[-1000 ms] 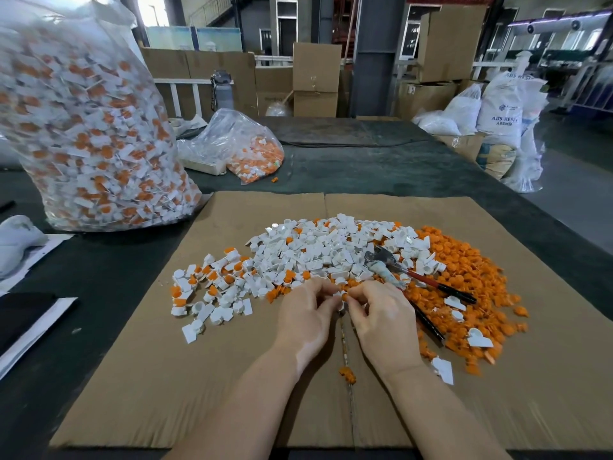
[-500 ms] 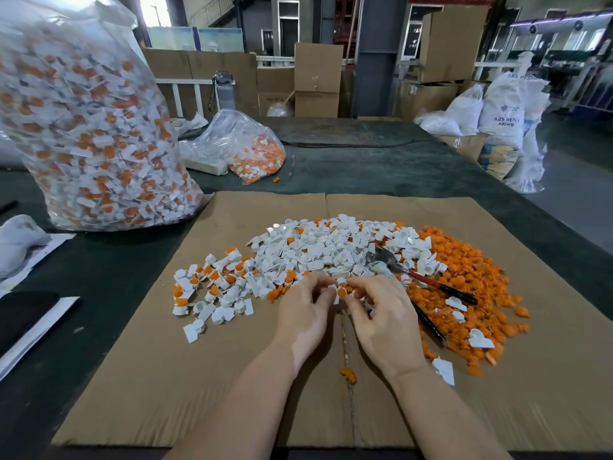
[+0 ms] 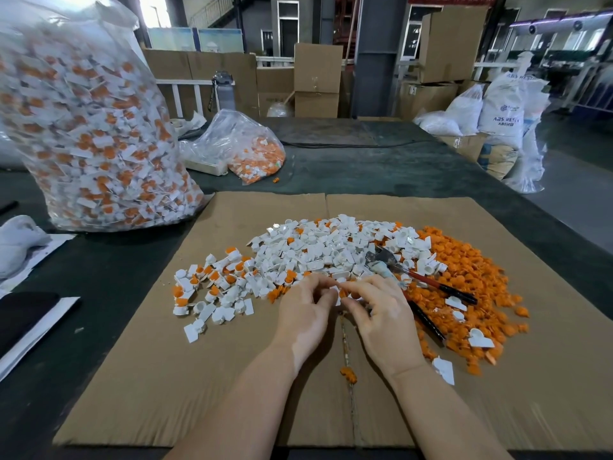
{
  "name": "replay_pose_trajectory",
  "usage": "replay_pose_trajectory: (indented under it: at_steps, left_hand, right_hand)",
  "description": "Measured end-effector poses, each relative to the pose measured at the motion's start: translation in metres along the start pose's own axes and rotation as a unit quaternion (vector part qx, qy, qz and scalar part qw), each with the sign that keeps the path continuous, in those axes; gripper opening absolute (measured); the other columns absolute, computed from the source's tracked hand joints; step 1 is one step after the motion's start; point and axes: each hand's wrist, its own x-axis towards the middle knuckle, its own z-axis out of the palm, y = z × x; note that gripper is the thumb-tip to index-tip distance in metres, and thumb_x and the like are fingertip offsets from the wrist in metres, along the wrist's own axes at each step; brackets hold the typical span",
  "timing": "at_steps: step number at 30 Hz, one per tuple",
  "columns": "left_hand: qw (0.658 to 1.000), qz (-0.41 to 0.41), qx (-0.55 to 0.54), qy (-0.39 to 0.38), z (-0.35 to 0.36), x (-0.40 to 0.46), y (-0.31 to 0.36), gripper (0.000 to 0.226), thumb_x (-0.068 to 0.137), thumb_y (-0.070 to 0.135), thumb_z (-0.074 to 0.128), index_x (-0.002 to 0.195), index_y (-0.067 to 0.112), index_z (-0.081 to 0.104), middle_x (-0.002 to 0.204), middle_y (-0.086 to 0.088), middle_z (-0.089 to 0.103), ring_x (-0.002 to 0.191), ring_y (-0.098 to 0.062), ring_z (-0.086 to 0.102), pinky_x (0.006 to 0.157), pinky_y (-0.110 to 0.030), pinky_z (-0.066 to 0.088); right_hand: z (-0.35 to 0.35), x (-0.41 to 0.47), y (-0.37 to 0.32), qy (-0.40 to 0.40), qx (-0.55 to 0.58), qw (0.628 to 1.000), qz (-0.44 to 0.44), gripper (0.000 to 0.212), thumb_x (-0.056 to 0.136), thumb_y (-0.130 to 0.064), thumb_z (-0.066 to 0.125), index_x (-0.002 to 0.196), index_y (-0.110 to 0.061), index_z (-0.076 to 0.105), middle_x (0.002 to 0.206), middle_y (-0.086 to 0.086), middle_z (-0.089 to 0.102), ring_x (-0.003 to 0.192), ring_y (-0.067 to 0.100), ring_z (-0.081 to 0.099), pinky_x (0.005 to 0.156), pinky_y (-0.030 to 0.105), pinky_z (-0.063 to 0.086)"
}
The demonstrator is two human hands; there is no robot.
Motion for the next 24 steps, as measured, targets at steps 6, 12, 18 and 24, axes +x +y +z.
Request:
replay_pose_trajectory:
  at_steps: [6,12,18,24]
  left_hand:
    - [1.000,-0.003,-0.011,0.006,0.000,0.001,-0.001,0.008,0.090,0.020,0.061,0.086,0.028,0.062,0.076,0.010,0.063,0.076,-0.004,0.059,0.061,-0.004,0.038]
    - [1.000,-0.007,-0.013,0.002,0.000,0.003,-0.004,0.009,0.088,0.020,0.064,0.090,0.028,0.064,0.082,0.008,0.065,0.082,-0.006,0.061,0.069,-0.014,0.042]
    - [0.996,-0.059,-0.069,0.011,0.001,0.008,0.001,0.010,0.088,0.016,0.064,0.096,0.022,0.065,0.088,-0.001,0.069,0.087,-0.015,0.065,0.082,-0.027,0.051]
    - [0.994,-0.082,-0.075,0.019,0.002,0.013,0.007,0.008,0.087,0.020,0.065,0.095,0.022,0.066,0.085,-0.011,0.069,0.078,-0.018,0.062,0.072,-0.026,0.046]
  right_hand:
    - [-0.001,0.001,-0.001,0.003,-0.005,1.000,0.004,0.021,0.078,-0.004,0.071,0.099,-0.006,0.071,0.086,0.006,0.065,0.086,0.023,0.057,0.080,0.040,0.050]
    - [0.001,0.001,0.001,-0.008,-0.014,1.000,0.014,0.020,0.080,-0.008,0.071,0.100,-0.007,0.071,0.088,0.005,0.065,0.088,0.023,0.058,0.081,0.042,0.049]
    - [-0.008,0.008,0.006,0.043,-0.088,0.994,0.038,0.022,0.084,-0.023,0.069,0.102,-0.011,0.069,0.092,0.003,0.068,0.092,0.023,0.060,0.082,0.038,0.042]
    - [-0.037,0.029,0.030,-0.124,-0.304,0.896,0.299,0.049,0.090,-0.048,0.043,0.130,-0.019,0.044,0.135,0.007,0.045,0.124,0.027,0.038,0.105,0.044,0.024]
